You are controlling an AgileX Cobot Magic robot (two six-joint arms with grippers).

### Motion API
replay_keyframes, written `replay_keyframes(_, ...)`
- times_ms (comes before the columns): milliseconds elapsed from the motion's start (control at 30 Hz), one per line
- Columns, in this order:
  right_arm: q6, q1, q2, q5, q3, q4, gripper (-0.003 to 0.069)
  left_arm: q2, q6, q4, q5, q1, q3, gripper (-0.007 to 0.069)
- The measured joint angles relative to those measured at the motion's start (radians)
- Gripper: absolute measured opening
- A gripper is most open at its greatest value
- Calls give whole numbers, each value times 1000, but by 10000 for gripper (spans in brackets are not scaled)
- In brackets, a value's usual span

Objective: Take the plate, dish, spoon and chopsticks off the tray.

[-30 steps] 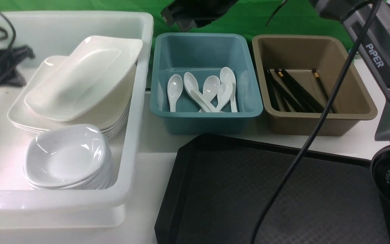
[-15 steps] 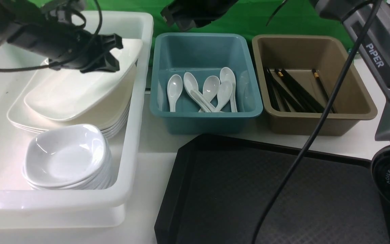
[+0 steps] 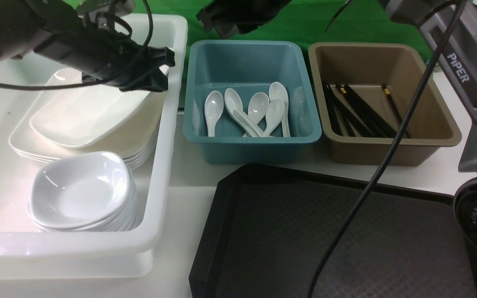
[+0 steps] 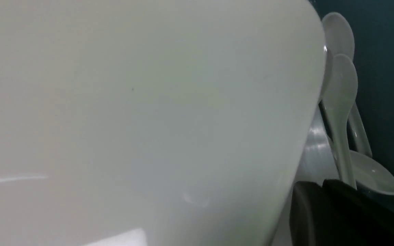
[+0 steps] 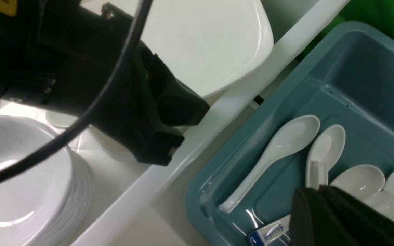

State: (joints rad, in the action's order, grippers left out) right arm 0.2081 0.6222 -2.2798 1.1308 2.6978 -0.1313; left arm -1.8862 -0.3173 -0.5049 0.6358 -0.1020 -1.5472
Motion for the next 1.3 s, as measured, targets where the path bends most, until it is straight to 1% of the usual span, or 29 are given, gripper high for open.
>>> replay_keyframes(267, 0, 0, 0, 0, 0, 0, 67, -31, 2, 21, -77, 1, -1, 10)
replay_keyframes(567, 0, 0, 0, 0, 0, 0, 69, -27, 3, 21, -89, 1, -1, 10)
replay_keyframes(800, 0, 0, 0, 1, 0, 0, 69, -13, 29, 35, -153, 1, -1, 10)
replay_keyframes(1000, 0, 0, 0, 1, 0, 0, 69, 7, 40, 46, -138, 3, -1, 10)
replay_keyframes(1100, -1, 0, 0, 1, 0, 0, 71, 43, 55, 50, -119, 20, -1, 10)
replay_keyframes(1200, -1, 0, 0, 1, 0, 0, 73, 98, 59, 84, -60, 77, -1, 10)
replay_keyframes(1267, -24, 0, 6, 1, 0, 1, 73, 146, 60, 104, 4, 130, -1, 10)
replay_keyframes(1300, -28, 0, 7, 1, 0, 1, 73, 150, 60, 106, 10, 134, -1, 10)
